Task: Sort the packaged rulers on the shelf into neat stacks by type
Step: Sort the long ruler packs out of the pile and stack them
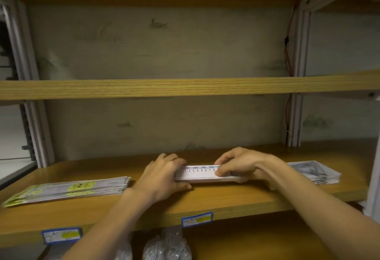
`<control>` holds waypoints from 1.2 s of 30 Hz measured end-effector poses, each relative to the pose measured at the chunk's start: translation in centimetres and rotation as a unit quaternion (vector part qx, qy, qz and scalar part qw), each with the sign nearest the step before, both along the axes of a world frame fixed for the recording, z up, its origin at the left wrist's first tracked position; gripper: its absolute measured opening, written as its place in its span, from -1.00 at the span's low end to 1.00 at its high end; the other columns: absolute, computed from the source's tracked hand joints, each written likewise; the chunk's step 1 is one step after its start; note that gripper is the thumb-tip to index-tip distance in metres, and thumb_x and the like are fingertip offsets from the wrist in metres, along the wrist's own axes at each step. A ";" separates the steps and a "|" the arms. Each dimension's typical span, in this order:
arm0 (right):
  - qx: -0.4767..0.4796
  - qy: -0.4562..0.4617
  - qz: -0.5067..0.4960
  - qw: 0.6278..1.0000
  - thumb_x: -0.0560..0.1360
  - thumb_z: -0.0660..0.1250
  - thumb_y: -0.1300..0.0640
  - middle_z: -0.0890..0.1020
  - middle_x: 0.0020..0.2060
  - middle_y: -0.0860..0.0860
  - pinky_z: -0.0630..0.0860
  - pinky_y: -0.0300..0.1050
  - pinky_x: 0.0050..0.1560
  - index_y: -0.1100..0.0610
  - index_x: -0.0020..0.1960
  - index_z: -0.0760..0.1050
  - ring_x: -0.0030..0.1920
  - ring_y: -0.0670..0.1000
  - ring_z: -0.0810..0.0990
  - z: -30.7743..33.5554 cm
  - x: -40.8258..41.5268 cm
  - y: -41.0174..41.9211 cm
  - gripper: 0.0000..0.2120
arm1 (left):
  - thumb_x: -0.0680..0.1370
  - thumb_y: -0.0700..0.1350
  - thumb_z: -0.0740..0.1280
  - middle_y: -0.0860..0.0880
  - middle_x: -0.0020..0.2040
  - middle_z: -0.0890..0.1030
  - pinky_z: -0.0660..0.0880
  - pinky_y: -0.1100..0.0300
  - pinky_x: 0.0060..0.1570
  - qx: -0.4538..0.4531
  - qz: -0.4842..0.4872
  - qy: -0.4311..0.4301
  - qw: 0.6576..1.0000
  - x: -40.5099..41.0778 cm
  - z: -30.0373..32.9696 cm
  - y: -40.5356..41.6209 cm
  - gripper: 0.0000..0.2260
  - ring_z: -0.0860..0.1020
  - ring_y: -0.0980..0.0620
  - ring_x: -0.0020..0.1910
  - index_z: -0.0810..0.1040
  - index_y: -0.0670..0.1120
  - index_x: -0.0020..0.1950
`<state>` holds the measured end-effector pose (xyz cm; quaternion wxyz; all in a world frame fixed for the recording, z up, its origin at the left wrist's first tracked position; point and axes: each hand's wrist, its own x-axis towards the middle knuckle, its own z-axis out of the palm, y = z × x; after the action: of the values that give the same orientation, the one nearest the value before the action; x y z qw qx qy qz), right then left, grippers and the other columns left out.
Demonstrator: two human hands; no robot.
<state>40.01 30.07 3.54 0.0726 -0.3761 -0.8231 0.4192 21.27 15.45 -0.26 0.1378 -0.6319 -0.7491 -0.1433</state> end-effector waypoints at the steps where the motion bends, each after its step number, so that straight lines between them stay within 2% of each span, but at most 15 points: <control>1: -0.009 -0.018 -0.002 1.000 0.43 0.48 0.07 0.59 0.05 0.03 0.54 -0.25 -0.20 -0.04 0.05 0.60 0.05 0.01 0.55 0.4 0.0 0.1 -0.79 | 0.47 0.23 0.35 0.10 0.30 0.39 0.39 0.12 0.20 -0.015 -0.014 -0.010 1.000 0.1 0.2 0.2 -0.41 0.35 0.07 0.27 0.31 0.07 0.44; 3: -0.015 -0.049 -0.004 0.999 0.43 0.47 0.05 0.58 0.07 0.06 0.52 -0.24 -0.24 -0.03 0.04 0.61 0.02 0.01 0.53 0.7 0.0 0.4 -0.80 | 0.48 0.20 0.36 0.07 0.26 0.41 0.43 0.11 0.18 -0.054 -0.032 -0.037 0.997 0.2 0.3 0.5 -0.43 0.39 0.06 0.23 0.33 0.04 0.43; 7: -0.028 -0.082 0.006 0.996 0.44 0.46 0.01 0.56 0.10 0.10 0.50 -0.25 -0.26 0.00 0.09 0.60 0.00 0.01 0.52 0.6 -0.2 1.3 -0.76 | 0.47 0.20 0.38 0.02 0.22 0.44 0.43 0.11 0.16 -0.109 -0.034 -0.040 0.993 0.0 0.7 1.5 -0.46 0.41 0.02 0.20 0.41 0.00 0.38; 11: -0.019 -0.104 0.068 0.992 0.40 0.50 -0.02 0.55 0.16 0.07 0.53 -0.22 -0.16 -0.02 0.19 0.54 0.06 0.01 0.53 0.9 -0.3 1.9 -0.62 | 0.44 0.23 0.40 0.03 0.09 0.52 0.44 0.18 -0.09 -0.151 -0.029 -0.068 0.986 -0.8 1.1 2.0 -0.55 0.47 0.05 0.02 0.52 0.03 0.23; 13: 0.004 -0.121 0.102 0.987 0.36 0.55 0.08 0.49 0.18 0.04 0.58 -0.22 -0.06 -0.01 0.28 0.45 0.11 0.02 0.53 1.2 -0.2 2.1 -0.46 | 0.43 0.25 0.39 0.06 0.05 0.53 0.46 0.18 -0.10 -0.159 -0.030 -0.077 0.984 -1.3 1.2 2.0 -0.56 0.48 0.08 -0.01 0.54 0.04 0.20; 15: 0.065 -0.148 0.119 0.980 0.36 0.53 0.20 0.44 0.18 0.02 0.58 -0.27 -0.08 0.02 0.32 0.37 0.11 0.03 0.53 1.3 -0.4 2.2 -0.40 | 0.42 0.27 0.39 0.06 0.06 0.54 0.52 0.12 -0.01 -0.159 -0.031 -0.085 0.983 -1.7 1.3 2.0 -0.55 0.49 0.09 0.00 0.55 0.05 0.20; 18: 0.119 -0.162 0.136 0.970 0.38 0.51 0.24 0.44 0.15 0.04 0.58 -0.28 -0.15 0.07 0.27 0.40 0.08 0.05 0.55 1.0 -0.8 2.6 -0.48 | 0.44 0.24 0.39 0.07 0.06 0.54 0.52 0.11 0.02 -0.171 -0.028 -0.091 0.981 -2.0 1.3 2.1 -0.56 0.49 0.10 0.00 0.55 0.06 0.22; 21: 0.146 -0.177 0.148 0.962 0.38 0.53 0.17 0.48 0.14 0.05 0.63 -0.19 -0.13 0.03 0.22 0.45 0.06 0.07 0.58 0.8 -0.9 3.1 -0.53 | 0.44 0.23 0.39 0.06 0.11 0.53 0.51 0.10 0.08 -0.178 -0.021 -0.093 0.979 -2.0 1.4 2.3 -0.54 0.48 0.08 0.05 0.52 0.05 0.27; 24: 0.145 -0.201 0.163 0.955 0.39 0.52 0.16 0.58 0.06 0.11 0.62 -0.17 -0.19 0.00 0.15 0.46 -0.13 0.02 0.63 1.0 -1.0 3.2 -0.61 | 0.45 0.21 0.40 0.04 0.18 0.49 0.49 0.12 0.13 -0.195 -0.005 -0.088 0.977 -1.7 1.6 2.5 -0.49 0.46 0.05 0.12 0.48 0.04 0.33; 27: 0.135 -0.214 0.173 0.952 0.40 0.51 0.18 0.62 0.03 0.18 0.61 -0.17 -0.24 0.03 0.13 0.45 -0.23 0.02 0.62 1.0 -1.2 3.1 -0.63 | 0.43 0.18 0.43 0.05 0.20 0.47 0.57 0.12 0.04 -0.226 0.025 -0.101 0.969 -1.5 2.0 2.7 -0.47 0.52 0.02 0.08 0.45 0.04 0.35; 31: 0.135 -0.211 0.176 0.952 0.41 0.50 0.18 0.63 0.03 0.22 0.62 -0.14 -0.23 0.06 0.20 0.45 -0.25 0.03 0.60 0.5 -1.5 2.9 -0.59 | 0.45 0.09 0.45 0.03 0.19 0.41 0.57 0.25 -0.31 -0.265 0.066 -0.136 0.952 -1.2 2.4 2.5 -0.49 0.59 -0.04 -0.09 0.42 0.04 0.36; 36: 0.124 -0.213 0.177 0.953 0.44 0.48 0.18 0.64 -0.08 0.20 0.63 -0.15 -0.26 0.11 0.29 0.44 -0.36 -0.02 0.59 0.6 -1.7 2.8 -0.54 | 0.42 0.12 0.47 0.03 0.19 0.39 0.64 0.13 -0.21 -0.287 0.088 -0.153 0.942 -1.2 2.7 2.4 -0.42 0.61 -0.07 -0.06 0.39 0.09 0.39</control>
<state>38.31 32.91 4.11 -0.1336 -0.2929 -0.9185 0.2297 20.06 17.82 2.43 -0.1533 -0.5463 -0.8234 -0.0047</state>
